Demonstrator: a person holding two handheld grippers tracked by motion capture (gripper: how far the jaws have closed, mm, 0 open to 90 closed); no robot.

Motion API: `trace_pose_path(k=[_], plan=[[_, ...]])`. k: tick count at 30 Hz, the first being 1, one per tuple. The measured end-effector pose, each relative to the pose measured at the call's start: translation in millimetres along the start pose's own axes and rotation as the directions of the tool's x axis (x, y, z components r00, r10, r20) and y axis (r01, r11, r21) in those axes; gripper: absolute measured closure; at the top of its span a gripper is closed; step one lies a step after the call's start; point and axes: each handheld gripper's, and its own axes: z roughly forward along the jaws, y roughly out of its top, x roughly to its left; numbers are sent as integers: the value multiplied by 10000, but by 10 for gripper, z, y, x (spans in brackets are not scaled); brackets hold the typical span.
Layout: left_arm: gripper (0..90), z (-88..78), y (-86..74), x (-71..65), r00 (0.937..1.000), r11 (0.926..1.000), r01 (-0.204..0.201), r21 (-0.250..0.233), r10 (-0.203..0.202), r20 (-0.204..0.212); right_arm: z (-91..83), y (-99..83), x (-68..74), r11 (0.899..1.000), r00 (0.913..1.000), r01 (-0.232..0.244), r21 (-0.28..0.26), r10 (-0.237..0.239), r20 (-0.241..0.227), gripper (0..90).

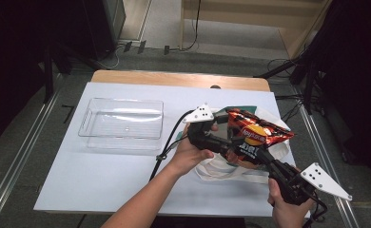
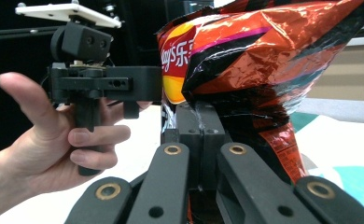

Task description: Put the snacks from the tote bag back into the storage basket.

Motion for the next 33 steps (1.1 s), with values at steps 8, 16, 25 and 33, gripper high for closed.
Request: trace_pose_path(k=[8,16,25,33], plan=[[658,-82,42,-65,9981,9997,-143,-190,131,-609,19,-40,-57,9999,9992,-98,124,93,378,900],[900,-141,42,-72,9931,10000,-84,10,85,-1173,43,-51,-31,9998,9991,-15,185,7,416,900],[900,-220,156,-185,9762,9989,-416,-224,359,-2139,42,-34,20,9986,9873,492,192,-515,1504,723],[900,-368,280,-230,9735,9967,-419,-698,250,-2275,48,-158,-36,9975,9789,317,633,-438,1995,485]])
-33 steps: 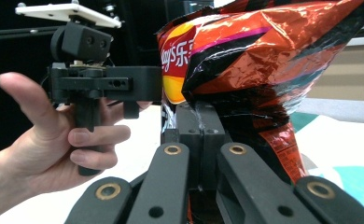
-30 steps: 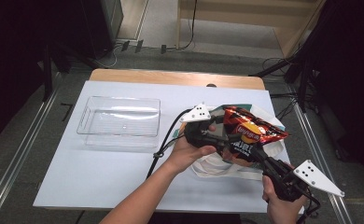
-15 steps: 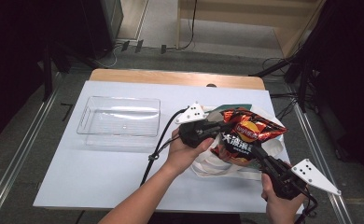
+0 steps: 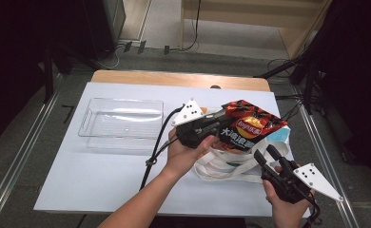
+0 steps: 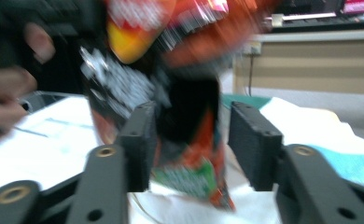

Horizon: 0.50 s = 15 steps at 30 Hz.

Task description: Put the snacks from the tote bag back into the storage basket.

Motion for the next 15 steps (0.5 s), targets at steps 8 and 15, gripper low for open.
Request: trace_pose_path(k=[8,15], plan=[[900,-254,115,27,9979,9990,-211,-387,187,-620,19,-325,-259,9926,9970,-616,1047,563,523,358],[900,-497,147,142,9939,9987,-167,-479,113,-1101,107,-389,-275,9840,9975,-707,1635,688,168,309]])
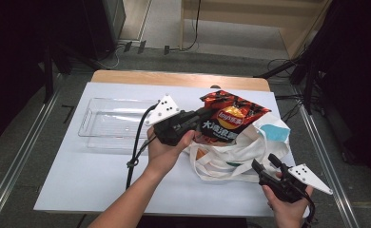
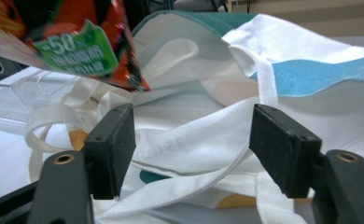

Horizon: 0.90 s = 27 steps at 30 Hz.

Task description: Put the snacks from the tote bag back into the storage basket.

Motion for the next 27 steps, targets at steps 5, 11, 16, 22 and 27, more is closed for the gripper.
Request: trace_pose_path(k=[5,11,16,22,27], plan=[[900,-135,25,101,9994,9998,165,-55,-167,-288,19,-7,21,9997,9999,141,219,-140,-30,259],[900,-356,72,233,9970,9994,243,-245,-261,-727,34,-19,6,9996,9998,-14,269,20,-201,236],[900,-502,108,328,9945,9989,313,-350,-346,-984,42,-24,38,9994,9995,177,303,-169,-271,226],[900,-704,161,460,9888,9984,258,-508,-330,-1454,52,-31,51,9986,9987,386,348,-373,-352,207],[900,-803,158,543,9850,9983,214,-542,-303,-1701,60,-38,75,9985,9987,394,387,-381,-351,203]])
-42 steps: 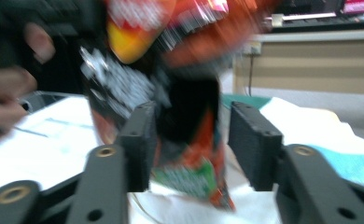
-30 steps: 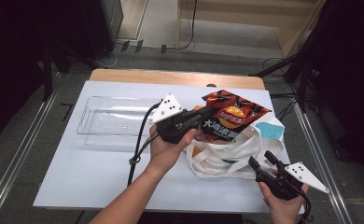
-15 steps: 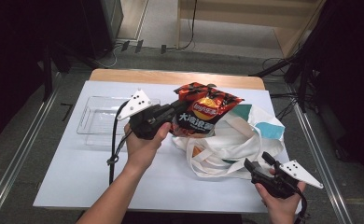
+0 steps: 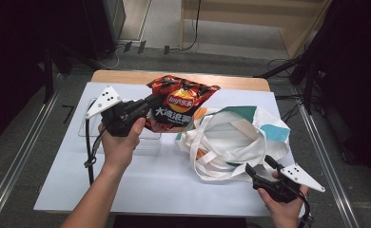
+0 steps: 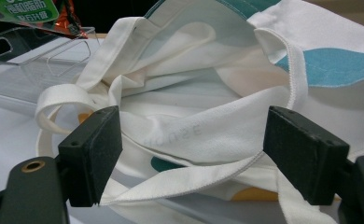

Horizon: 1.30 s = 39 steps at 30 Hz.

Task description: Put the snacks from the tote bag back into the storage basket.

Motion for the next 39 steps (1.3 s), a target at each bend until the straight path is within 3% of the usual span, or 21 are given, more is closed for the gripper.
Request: trace_pose_path(k=[10,17,32,36,39], plan=[[900,-193,-37,286,9972,9998,186,-18,-187,-728,7,-6,9,10000,9999,37,82,-38,98,185],[900,-351,-41,506,9908,9994,338,-123,-351,-1304,26,-18,11,9998,9997,116,186,-121,219,185],[900,-537,-111,833,9796,9983,524,-250,-563,-1927,49,-38,30,9996,9995,48,289,-57,306,188],[900,-541,-200,943,9761,9972,735,-128,-746,-2039,51,-41,34,9995,9995,55,313,-65,308,189],[900,-516,-345,1091,9727,9929,1185,-44,-1170,-2005,58,-49,37,9993,9995,28,366,-39,307,192]])
